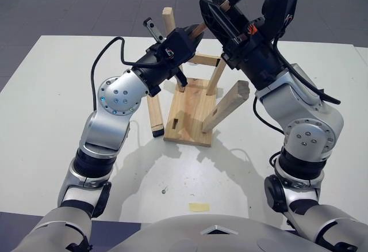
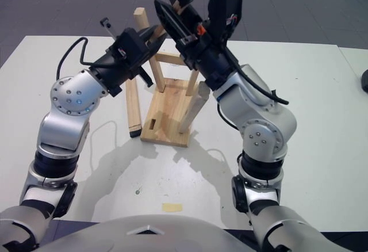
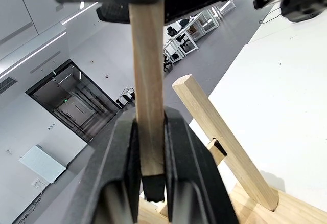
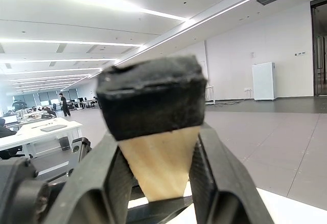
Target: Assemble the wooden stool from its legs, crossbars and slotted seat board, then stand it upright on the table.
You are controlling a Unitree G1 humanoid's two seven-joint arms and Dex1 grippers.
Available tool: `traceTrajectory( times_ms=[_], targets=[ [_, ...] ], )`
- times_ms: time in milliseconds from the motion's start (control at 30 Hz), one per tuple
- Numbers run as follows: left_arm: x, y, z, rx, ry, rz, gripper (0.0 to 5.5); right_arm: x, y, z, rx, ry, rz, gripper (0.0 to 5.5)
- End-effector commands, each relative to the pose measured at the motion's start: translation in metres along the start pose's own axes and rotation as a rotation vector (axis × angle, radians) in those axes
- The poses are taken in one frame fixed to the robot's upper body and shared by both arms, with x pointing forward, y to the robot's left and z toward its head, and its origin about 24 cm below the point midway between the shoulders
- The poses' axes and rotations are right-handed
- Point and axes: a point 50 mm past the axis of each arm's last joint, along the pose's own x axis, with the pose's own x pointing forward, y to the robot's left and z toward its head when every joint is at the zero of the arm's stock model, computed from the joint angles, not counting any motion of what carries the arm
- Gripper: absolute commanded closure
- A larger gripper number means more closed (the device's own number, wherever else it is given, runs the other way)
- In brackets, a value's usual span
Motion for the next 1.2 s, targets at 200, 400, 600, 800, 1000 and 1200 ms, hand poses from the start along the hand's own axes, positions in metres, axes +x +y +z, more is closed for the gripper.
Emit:
traceTrajectory(
  times_ms=[200, 400, 600, 800, 1000, 1200],
  targets=[
    [-0.002, 0.000, 0.001, -0.096, -0.022, -0.024, 4.44, 0.001, -0.006, 0.004, 0.053, -0.052, -0.055, 4.18],
    [-0.020, 0.027, 0.018, -0.443, -0.135, -0.140, 3.50, 0.001, -0.022, 0.010, 0.286, -0.069, -0.133, 4.18],
    [-0.034, 0.043, 0.014, -0.346, -0.054, -0.277, 2.55, -0.012, -0.032, 0.008, 0.675, 0.016, -0.088, 4.19],
    [-0.037, 0.034, 0.002, -0.183, 0.009, -0.382, 1.50, -0.019, -0.031, 0.004, 0.820, 0.066, -0.157, 4.19],
    [-0.030, 0.028, 0.006, -0.171, -0.078, -0.371, 0.51, -0.017, -0.023, 0.000, 0.924, 0.086, -0.180, 4.19],
    [-0.027, 0.028, 0.000, -0.217, -0.091, -0.384, 0.52, -0.020, -0.019, -0.004, 0.981, 0.098, -0.171, 4.19]
  ],
)
